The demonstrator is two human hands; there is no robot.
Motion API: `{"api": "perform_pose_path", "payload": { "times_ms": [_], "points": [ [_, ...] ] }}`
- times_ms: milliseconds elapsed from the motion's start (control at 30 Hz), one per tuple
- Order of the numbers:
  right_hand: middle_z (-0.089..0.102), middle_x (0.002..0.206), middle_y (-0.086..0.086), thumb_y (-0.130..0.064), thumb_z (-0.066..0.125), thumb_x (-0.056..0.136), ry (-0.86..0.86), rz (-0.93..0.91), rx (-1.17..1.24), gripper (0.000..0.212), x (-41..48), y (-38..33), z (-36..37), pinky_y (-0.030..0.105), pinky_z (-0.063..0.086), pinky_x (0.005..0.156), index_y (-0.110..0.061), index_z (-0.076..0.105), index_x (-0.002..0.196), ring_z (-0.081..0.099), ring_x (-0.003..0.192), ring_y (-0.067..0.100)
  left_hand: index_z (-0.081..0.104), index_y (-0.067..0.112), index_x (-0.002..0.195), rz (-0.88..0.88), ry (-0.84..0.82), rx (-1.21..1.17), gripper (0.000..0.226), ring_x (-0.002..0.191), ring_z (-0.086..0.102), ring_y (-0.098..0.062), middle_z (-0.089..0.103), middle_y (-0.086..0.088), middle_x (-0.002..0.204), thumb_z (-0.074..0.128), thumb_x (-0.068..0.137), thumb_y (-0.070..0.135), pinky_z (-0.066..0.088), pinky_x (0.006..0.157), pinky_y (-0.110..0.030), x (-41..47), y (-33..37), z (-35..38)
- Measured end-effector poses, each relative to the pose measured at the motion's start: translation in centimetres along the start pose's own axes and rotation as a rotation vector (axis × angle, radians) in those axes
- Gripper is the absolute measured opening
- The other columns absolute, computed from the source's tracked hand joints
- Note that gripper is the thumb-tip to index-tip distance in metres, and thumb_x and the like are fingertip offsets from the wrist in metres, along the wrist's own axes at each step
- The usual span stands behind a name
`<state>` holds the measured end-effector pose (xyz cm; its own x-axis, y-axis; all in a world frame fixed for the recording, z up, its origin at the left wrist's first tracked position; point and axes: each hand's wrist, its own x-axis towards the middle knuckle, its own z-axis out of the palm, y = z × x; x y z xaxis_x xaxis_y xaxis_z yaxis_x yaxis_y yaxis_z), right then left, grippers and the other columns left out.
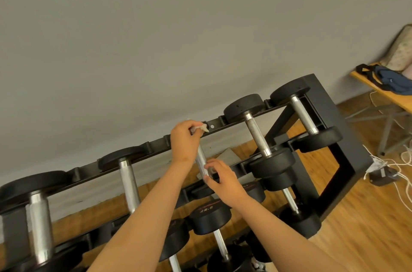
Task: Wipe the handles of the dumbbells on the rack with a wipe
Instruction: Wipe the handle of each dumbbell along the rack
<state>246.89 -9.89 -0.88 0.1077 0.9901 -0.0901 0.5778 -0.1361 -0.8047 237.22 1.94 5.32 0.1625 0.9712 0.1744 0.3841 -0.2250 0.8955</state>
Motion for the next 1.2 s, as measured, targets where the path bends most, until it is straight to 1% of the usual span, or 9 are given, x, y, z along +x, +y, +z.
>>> {"api": "perform_pose_path", "payload": {
  "times_ms": [133,267,367,533,767,867,1033,1133,1200],
  "points": [
    [0.055,0.112,-0.017,-0.023,0.059,0.095,0.189,0.064,0.159,0.024,-1.5,0.0,-1.7,0.018,0.042,0.095,-0.032,0.052,0.116,0.051,0.107,-0.001,0.072,0.024,0.09,-0.036,-0.181,-0.073,0.019,0.091,0.064,0.0,0.07,0.013,0.092,0.068,0.087,0.006,0.052,0.086,-0.022,-3.9,0.3,1.6],
    [0.058,0.107,-0.014,-0.013,0.057,0.095,0.327,0.066,0.306,0.025,-2.2,1.7,-5.1,0.011,0.045,0.083,-0.031,0.053,0.112,0.057,0.099,-0.003,0.068,0.031,0.087,-0.126,-0.191,-0.138,0.022,0.092,0.065,0.0,0.071,0.014,0.094,0.069,0.087,0.009,0.051,0.086,-0.019,-7.6,0.3,3.4],
    [0.06,0.113,-0.013,-0.013,0.057,0.095,0.271,0.072,0.467,0.026,-1.7,3.0,-8.3,0.013,0.047,0.088,-0.026,0.056,0.117,0.057,0.104,-0.004,0.068,0.028,0.088,-0.143,-0.164,-0.173,0.02,0.089,0.065,0.002,0.071,0.013,0.091,0.072,0.084,0.009,0.051,0.081,-0.014,-8.9,2.0,5.9],
    [0.069,0.105,-0.004,-0.02,0.061,0.093,0.116,0.034,0.481,0.019,-0.8,6.6,-13.8,0.036,0.053,0.093,-0.019,0.066,0.112,0.064,0.101,0.01,0.067,0.027,0.083,-0.193,-0.08,-0.211,0.019,0.084,0.065,-0.003,0.069,0.007,0.084,0.074,0.081,0.009,0.054,0.077,-0.02,-8.7,5.5,12.0],
    [0.07,0.105,-0.006,-0.02,0.068,0.088,-0.119,-0.007,0.467,0.021,0.9,9.5,-20.0,0.034,0.052,0.094,-0.02,0.067,0.108,0.064,0.102,0.007,0.071,0.025,0.087,-0.287,0.061,-0.22,0.016,0.088,0.067,-0.004,0.072,0.009,0.087,0.07,0.085,0.009,0.054,0.083,-0.022,-8.7,7.9,17.3],
    [0.07,0.103,-0.009,-0.024,0.067,0.088,-0.117,-0.013,0.45,0.016,1.8,9.8,-20.7,0.036,0.053,0.093,-0.022,0.068,0.103,0.064,0.101,0.008,0.073,0.015,0.094,-0.293,0.094,-0.279,0.011,0.092,0.068,-0.008,0.074,0.003,0.091,0.064,0.091,0.01,0.054,0.083,-0.021,-8.4,8.5,18.1],
    [0.07,0.096,-0.006,-0.019,0.068,0.088,-0.073,0.014,0.419,0.009,3.1,9.6,-19.9,0.039,0.054,0.09,-0.02,0.068,0.097,0.065,0.095,0.009,0.071,0.012,0.101,-0.343,0.166,-0.357,0.016,0.095,0.068,-0.015,0.073,-0.001,0.096,0.055,0.097,0.014,0.056,0.086,-0.03,-7.9,8.1,18.5],
    [0.069,0.095,-0.007,-0.018,0.067,0.089,-0.015,-0.002,0.376,0.009,3.6,9.3,-19.3,0.032,0.054,0.087,-0.02,0.067,0.098,0.064,0.093,0.007,0.066,0.015,0.103,-0.353,0.262,-0.293,0.014,0.094,0.065,-0.009,0.068,0.004,0.097,0.053,0.098,0.017,0.054,0.087,-0.028,-7.4,6.7,19.3],
    [0.068,0.094,-0.01,-0.015,0.065,0.09,0.069,-0.003,0.356,0.01,4.0,8.8,-19.4,0.021,0.052,0.083,-0.021,0.066,0.098,0.063,0.091,0.001,0.062,0.018,0.105,-0.367,0.274,-0.168,0.012,0.094,0.061,-0.005,0.064,0.006,0.1,0.053,0.098,0.02,0.053,0.088,-0.027,-7.4,6.0,20.5]
  ]
}}
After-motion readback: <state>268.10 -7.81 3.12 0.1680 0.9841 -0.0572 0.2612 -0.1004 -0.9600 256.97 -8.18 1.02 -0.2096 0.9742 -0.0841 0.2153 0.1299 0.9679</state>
